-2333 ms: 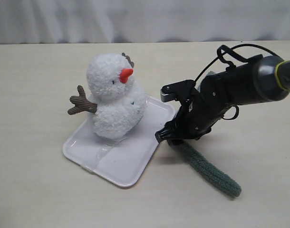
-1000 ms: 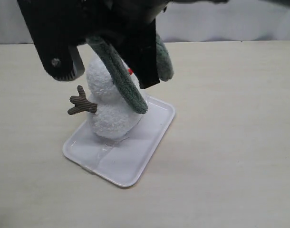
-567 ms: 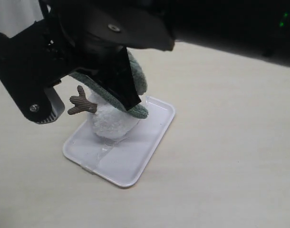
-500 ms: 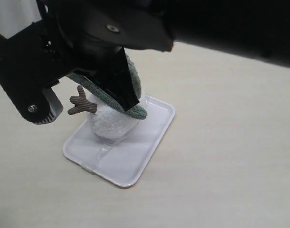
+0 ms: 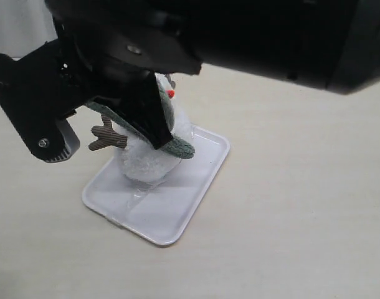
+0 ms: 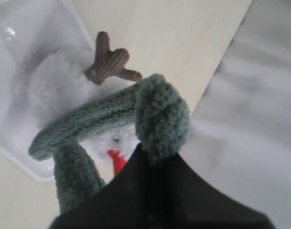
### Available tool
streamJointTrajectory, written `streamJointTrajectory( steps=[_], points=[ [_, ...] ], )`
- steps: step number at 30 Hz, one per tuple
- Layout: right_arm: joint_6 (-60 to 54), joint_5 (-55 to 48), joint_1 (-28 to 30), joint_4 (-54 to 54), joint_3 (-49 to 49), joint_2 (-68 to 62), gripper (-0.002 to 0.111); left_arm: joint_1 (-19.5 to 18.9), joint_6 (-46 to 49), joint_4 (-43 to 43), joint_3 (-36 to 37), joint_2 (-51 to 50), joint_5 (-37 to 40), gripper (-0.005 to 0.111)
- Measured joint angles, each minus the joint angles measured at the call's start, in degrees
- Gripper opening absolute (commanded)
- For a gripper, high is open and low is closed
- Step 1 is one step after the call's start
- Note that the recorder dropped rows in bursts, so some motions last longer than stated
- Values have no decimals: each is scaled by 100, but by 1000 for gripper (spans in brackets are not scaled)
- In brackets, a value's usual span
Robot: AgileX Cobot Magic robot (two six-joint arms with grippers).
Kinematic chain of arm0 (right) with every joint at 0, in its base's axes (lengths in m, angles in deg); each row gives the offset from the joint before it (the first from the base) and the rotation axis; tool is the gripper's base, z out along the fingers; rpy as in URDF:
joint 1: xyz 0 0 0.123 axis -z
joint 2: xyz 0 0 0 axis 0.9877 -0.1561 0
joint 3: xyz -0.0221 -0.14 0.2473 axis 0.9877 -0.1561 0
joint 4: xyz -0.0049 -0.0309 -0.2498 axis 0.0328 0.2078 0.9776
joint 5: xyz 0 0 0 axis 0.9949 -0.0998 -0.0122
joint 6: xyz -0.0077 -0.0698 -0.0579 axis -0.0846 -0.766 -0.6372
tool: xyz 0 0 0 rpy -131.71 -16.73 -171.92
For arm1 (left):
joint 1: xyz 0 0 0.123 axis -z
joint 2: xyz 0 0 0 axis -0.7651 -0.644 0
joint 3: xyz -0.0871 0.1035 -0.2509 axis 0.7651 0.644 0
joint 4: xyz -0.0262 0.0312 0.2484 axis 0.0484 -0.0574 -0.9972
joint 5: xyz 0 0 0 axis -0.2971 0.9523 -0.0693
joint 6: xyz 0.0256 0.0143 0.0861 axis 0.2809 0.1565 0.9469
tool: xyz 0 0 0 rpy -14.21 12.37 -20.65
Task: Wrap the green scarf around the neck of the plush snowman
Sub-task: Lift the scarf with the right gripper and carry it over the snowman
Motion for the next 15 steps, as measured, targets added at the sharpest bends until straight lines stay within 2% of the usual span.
streamJointTrajectory(
  steps=[6,12,15],
  points=[
    [-9,-658,0,-506,0,508,4,0,0,0,0,0,0,0],
    [-183,-691,0,-1135,0,824,4,0,0,0,0,0,0,0],
    [-287,-518,0,-983,0,753,4,0,0,0,0,0,0,0]
  ],
)
